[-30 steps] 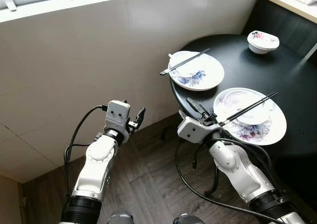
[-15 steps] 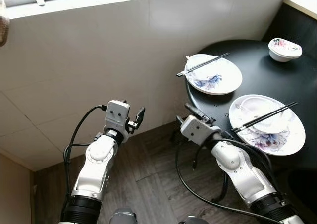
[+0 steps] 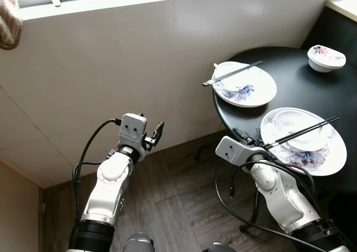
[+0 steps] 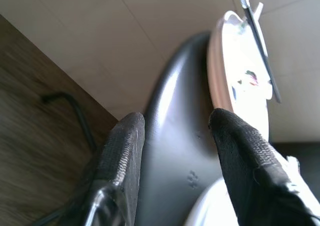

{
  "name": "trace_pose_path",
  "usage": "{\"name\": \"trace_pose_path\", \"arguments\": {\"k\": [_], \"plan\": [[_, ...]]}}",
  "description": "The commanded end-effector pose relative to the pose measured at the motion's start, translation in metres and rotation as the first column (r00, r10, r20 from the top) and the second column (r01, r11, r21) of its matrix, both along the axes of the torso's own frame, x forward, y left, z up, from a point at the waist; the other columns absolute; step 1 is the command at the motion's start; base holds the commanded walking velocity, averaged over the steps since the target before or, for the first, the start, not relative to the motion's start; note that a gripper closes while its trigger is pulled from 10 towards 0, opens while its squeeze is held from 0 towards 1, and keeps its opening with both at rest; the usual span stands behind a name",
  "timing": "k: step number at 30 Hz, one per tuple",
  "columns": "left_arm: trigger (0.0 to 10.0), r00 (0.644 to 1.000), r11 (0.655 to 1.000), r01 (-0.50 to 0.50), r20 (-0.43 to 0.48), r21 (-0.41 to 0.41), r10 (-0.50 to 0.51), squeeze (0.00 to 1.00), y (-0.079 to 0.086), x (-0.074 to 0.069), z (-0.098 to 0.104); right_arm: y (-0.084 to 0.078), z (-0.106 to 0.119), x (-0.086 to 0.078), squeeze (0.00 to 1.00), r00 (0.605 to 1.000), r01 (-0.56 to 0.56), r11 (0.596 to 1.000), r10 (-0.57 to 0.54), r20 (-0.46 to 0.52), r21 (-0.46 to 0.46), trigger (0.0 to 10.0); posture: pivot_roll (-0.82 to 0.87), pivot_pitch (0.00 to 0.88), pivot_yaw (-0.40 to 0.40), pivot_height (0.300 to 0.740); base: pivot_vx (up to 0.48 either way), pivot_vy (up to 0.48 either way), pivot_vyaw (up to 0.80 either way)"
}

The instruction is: Kitchen organization

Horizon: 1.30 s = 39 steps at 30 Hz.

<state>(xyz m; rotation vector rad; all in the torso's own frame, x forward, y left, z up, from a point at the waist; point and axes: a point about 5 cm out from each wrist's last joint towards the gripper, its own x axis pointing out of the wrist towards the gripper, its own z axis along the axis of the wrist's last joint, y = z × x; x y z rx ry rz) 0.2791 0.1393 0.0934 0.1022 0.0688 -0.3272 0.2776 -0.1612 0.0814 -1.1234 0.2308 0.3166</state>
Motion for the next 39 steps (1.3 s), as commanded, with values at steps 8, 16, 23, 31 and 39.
{"name": "trace_pose_path", "arguments": {"k": [8,16,23,31,39], "plan": [[10.0,1.0,1.0,0.002,-0.028,-0.011,-0.003,0.0,-0.001,-0.002,-0.006,-0.012,0.006,-0.001,0.0,0.993,0.118,0.991,-0.116,0.038,-0.055,10.0,0.07,0.0,-0.03,0.74,0.0,0.0,0.0],[10.0,0.999,1.0,0.005,-0.034,-0.014,-0.006,0.0,-0.002,-0.003,-0.008,-0.007,0.003,-0.005,0.0,0.993,0.121,0.991,-0.12,0.019,-0.049,10.0,0.07,0.0,-0.032,0.74,0.0,0.0,0.0],[10.0,0.999,1.0,0.005,-0.038,-0.018,-0.005,0.0,-0.002,-0.002,-0.008,-0.015,0.003,-0.008,0.0,0.987,0.16,0.985,-0.159,0.014,-0.064,10.0,0.07,0.0,-0.032,0.74,0.0,0.0,0.0],[10.0,0.999,1.0,0.006,-0.039,-0.021,-0.006,0.0,-0.003,-0.002,-0.008,-0.024,0.006,-0.008,0.0,0.978,0.21,0.974,-0.208,0.035,-0.083,10.0,0.06,0.0,-0.032,0.74,0.0,0.0,0.0],[10.0,0.999,1.0,0.006,-0.044,-0.025,-0.007,0.0,-0.003,-0.001,-0.009,-0.028,0.006,-0.007,0.0,0.976,0.214,0.967,-0.205,0.077,-0.138,10.0,0.06,0.0,-0.031,0.74,0.0,0.0,0.0]]}}
